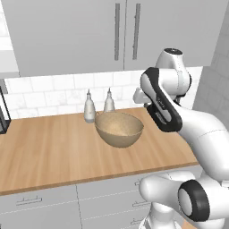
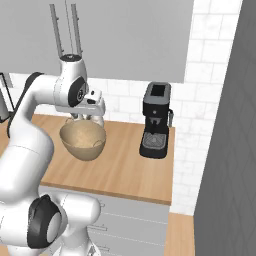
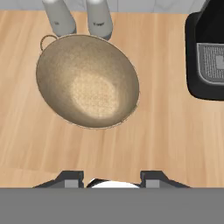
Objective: Open the cabinet, pick up the bread from the cabinet and place it in the basket. Then move the basket to the dining counter.
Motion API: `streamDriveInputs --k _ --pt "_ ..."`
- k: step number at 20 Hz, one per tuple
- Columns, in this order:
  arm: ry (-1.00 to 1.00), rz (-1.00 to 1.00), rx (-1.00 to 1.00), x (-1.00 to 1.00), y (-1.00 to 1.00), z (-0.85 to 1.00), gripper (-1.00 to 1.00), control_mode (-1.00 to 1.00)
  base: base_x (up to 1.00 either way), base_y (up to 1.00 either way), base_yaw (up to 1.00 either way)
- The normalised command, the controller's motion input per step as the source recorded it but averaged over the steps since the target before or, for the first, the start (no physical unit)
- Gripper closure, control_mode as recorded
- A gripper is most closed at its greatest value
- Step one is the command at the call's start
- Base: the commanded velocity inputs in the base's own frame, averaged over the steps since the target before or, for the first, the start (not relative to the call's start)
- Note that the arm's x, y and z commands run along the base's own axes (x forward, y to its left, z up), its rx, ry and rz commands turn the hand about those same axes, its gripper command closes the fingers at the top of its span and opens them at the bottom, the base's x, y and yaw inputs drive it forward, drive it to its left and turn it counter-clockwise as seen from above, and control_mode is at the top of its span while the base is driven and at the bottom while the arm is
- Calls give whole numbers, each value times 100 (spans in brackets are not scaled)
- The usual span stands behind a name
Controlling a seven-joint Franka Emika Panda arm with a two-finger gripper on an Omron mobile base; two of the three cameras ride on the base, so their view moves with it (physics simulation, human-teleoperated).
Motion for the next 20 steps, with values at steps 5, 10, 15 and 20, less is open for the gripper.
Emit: streamDriveInputs --k 5,10,15,20 --pt "-8 0 0 0 10 22 -100 -100 0 0 0" --pt "-24 0 0 -1 30 77 -100 -100 0 0 0" --pt "-30 -1 0 -5 30 100 -100 -100 0 0 0" --pt "-38 -5 0 0 18 100 -100 -100 0 0 0"
